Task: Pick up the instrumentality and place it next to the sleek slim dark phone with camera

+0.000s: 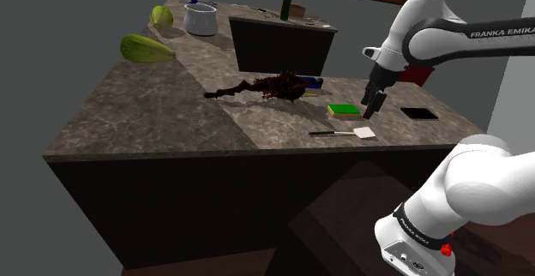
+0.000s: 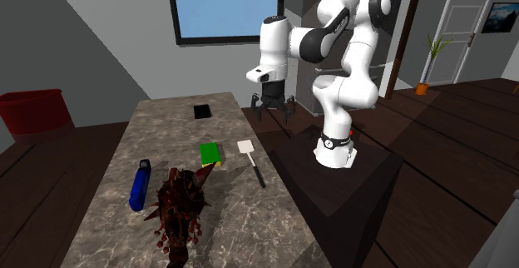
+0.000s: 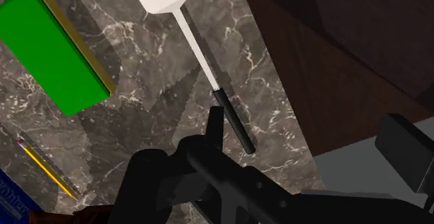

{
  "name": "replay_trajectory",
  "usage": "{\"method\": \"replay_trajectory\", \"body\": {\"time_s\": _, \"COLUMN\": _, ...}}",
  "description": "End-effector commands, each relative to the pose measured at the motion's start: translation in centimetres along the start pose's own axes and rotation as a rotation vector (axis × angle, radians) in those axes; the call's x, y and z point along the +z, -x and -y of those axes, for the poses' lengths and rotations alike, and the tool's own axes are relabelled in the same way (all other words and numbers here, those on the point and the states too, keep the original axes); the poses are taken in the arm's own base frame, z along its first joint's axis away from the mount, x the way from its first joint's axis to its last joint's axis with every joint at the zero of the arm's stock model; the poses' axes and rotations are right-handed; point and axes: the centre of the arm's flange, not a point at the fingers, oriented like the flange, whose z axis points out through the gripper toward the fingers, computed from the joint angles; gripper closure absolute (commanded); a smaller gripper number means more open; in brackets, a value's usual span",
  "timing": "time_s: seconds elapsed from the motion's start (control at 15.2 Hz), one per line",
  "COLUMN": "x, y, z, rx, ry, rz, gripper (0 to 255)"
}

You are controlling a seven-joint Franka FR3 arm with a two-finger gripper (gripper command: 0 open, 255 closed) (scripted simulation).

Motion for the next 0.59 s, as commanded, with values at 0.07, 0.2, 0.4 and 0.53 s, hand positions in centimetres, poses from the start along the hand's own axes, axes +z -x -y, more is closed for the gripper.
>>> {"method": "replay_trajectory", "body": {"time_s": 0.07, "x": 3.4, "y": 0.2, "z": -2.1, "rx": -0.14, "ry": -0.002, "rz": -0.02, "gripper": 0}}
{"method": "replay_trajectory", "body": {"time_s": 0.2, "x": 5.6, "y": 0.2, "z": -3.6, "rx": -0.229, "ry": -0.005, "rz": -0.031, "gripper": 0}}
{"method": "replay_trajectory", "body": {"time_s": 0.4, "x": 8.8, "y": -0.2, "z": -5.9, "rx": -0.361, "ry": -0.009, "rz": -0.049, "gripper": 0}}
{"method": "replay_trajectory", "body": {"time_s": 0.53, "x": 11.0, "y": -0.6, "z": -7.4, "rx": -0.449, "ry": -0.012, "rz": -0.06, "gripper": 0}}
